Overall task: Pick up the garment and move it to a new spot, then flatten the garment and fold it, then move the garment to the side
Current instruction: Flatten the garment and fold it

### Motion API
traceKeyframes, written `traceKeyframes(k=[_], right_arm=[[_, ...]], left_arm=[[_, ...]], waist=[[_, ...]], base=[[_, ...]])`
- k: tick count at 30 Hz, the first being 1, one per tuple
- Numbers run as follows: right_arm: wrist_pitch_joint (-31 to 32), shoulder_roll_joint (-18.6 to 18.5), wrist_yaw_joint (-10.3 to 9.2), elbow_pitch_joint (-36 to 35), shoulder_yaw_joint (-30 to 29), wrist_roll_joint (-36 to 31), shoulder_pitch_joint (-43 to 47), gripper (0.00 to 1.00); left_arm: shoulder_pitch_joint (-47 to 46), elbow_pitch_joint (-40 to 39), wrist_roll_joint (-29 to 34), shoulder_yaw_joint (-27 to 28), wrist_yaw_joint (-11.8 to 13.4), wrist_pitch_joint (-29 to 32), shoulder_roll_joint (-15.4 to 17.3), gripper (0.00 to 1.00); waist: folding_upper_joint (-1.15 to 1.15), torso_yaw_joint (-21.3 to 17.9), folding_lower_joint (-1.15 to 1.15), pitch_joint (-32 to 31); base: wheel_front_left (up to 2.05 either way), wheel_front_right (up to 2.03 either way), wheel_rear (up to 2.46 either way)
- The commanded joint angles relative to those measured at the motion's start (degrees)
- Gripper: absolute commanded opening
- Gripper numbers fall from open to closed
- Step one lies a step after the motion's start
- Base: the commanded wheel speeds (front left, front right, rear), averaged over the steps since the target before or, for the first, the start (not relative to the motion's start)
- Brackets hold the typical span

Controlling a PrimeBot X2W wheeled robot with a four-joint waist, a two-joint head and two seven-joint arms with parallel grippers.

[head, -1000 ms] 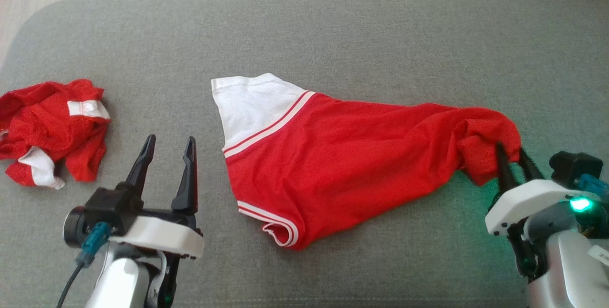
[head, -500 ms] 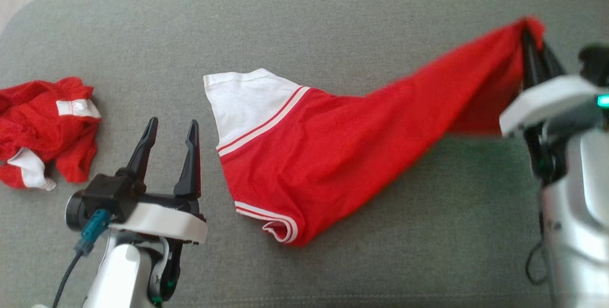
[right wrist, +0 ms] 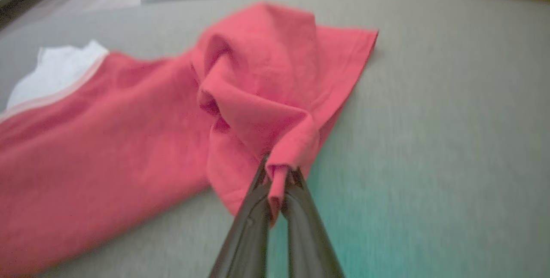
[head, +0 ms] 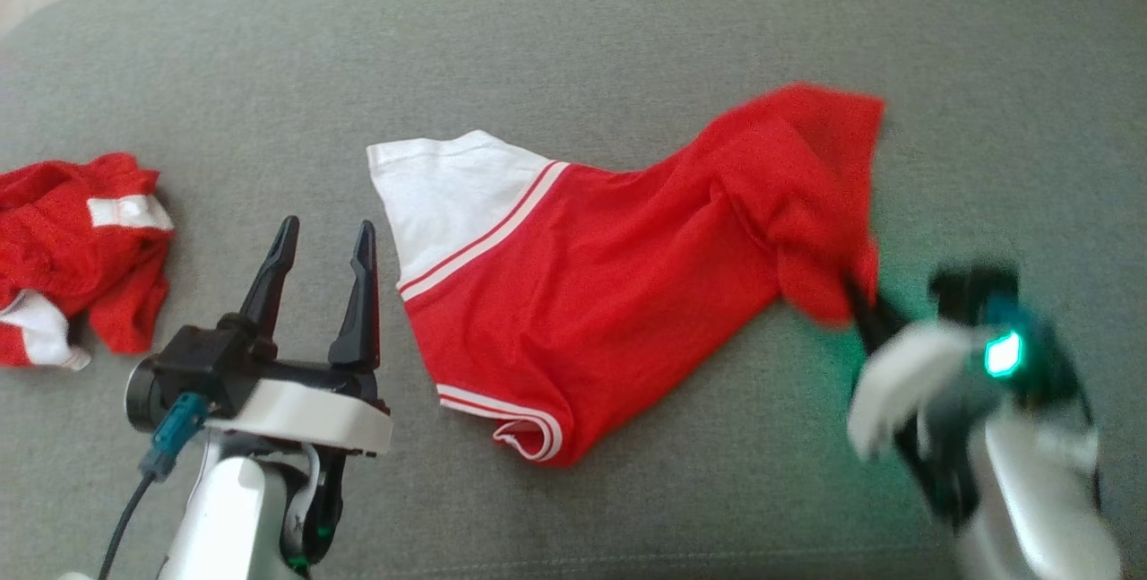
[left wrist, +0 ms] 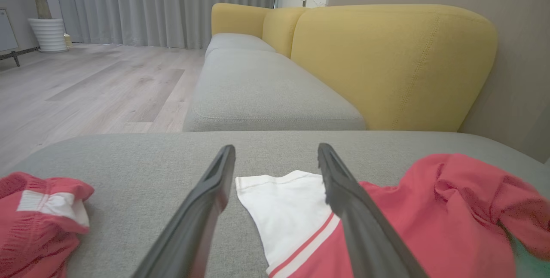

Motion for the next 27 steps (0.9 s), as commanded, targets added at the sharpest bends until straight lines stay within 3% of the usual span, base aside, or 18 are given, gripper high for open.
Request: traceKeyframes(k=[1, 11, 20, 21, 27], right_arm=[[0.95, 0.31, 0.44, -3.41, 0.57, 0.45, 1.2, 0.0], [7.62, 2.07, 0.44, -13.08, -4.58, -2.15, 16.64, 0.0], [10.24, 3.2, 0.44, -17.63, -7.24, -4.92, 22.99, 0.0], [10.05, 3.54, 0.44, -18.24, -7.81, -5.25, 23.59, 1.0], [6.64, 4.28, 0.44, -20.99, -8.86, -3.89, 22.93, 1.0]], left_arm=[[-1.97, -1.65, 0.55, 2.25, -0.2, -0.7, 0.33, 1.0], [-1.24, -1.64, 1.69, 3.7, -0.93, -0.7, 0.26, 1.0], [-0.15, -1.3, 2.05, 4.35, -1.15, -0.7, 0.1, 1.0], [0.26, -1.19, 2.06, 4.58, -1.14, -0.7, 0.08, 1.0], [1.37, -0.88, 2.09, 5.07, -0.95, -0.7, 0.02, 1.0]], waist=[[0.0, -0.29, 0.0, 0.15], [0.0, -1.36, 0.0, 0.21], [0.0, -0.71, 0.0, -1.1], [0.0, -0.67, 0.0, -1.48], [0.0, -0.84, 0.0, -2.59]], base=[[0.0, 0.0, 0.0], [0.0, 0.0, 0.0], [0.0, 0.0, 0.0], [0.0, 0.0, 0.0], [0.0, 0.0, 0.0]])
